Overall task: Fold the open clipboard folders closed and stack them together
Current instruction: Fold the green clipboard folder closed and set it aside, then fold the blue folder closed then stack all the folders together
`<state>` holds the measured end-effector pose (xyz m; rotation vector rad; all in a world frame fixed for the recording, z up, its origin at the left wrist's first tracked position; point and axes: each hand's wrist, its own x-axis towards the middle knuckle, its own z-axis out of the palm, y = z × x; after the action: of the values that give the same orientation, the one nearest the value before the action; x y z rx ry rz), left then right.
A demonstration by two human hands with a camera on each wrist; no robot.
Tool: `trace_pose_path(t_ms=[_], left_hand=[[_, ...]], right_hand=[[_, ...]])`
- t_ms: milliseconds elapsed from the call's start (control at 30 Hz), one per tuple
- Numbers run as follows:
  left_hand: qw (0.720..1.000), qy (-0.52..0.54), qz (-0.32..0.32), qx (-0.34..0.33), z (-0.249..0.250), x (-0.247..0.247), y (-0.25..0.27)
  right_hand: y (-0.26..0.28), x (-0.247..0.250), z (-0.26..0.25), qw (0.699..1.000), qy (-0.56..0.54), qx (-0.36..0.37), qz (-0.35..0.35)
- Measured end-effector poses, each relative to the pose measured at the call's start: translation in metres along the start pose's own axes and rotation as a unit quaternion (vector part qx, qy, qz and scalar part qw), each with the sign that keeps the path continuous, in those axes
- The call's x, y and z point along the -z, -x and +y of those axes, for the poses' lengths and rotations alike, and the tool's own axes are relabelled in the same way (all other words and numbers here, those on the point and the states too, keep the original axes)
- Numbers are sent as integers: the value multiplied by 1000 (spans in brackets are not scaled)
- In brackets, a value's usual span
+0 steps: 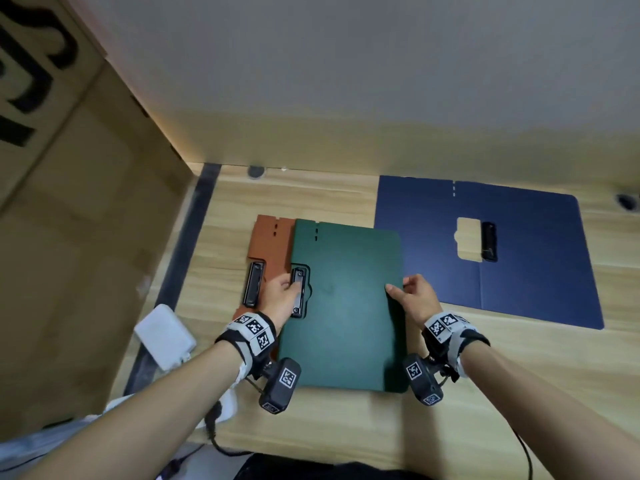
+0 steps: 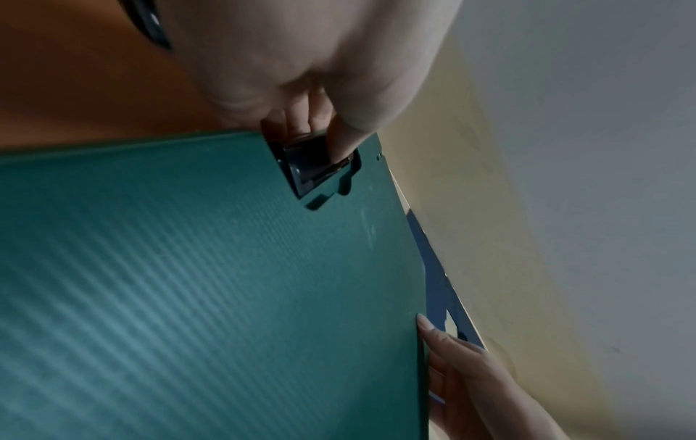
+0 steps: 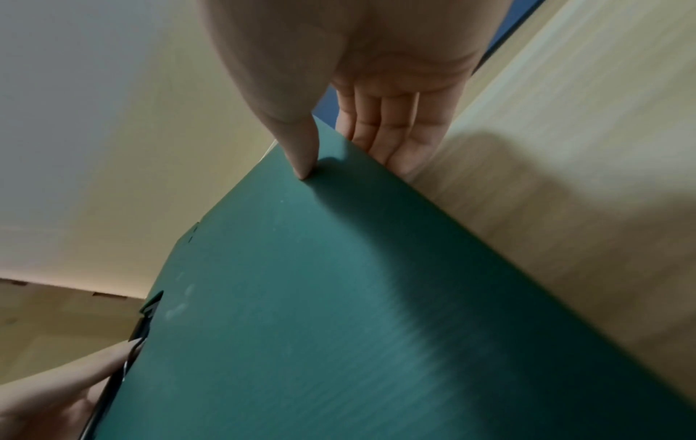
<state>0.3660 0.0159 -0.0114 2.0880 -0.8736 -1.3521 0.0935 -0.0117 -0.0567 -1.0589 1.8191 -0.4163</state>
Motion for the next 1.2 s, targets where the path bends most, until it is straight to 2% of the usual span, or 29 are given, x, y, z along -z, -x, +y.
trace_pose_path(t_ms=[167,300,533,700,800,933,1067,1200], left_hand=[[998,-11,62,-33,-8,47,-12],[995,-30,90,-39,-16,67,-20],[983,-98,133,-75,-25,64,-25],[978,-101,155,-97,-27,57,-23],[980,-84,161,-83,-28,59,-23],[982,-44,175,-63,-20,57,-18],[973,-47,194,-113,5,36,-6],[979,-18,133,-154,33,-10,0]], right_hand=[[-2,-45,-25,999,12,29,-21],[3,-67,-39,995,82,44,-27],[6,-75,-40,991,131,40,-3],[6,-73,-43,984,168,51,-13],[6,-72,-44,984,168,53,-16],[10,-57,-31,991,100,72,-45],[22,-15,-15,994,63,82,-36],[27,44,5,995,73,62,-9]])
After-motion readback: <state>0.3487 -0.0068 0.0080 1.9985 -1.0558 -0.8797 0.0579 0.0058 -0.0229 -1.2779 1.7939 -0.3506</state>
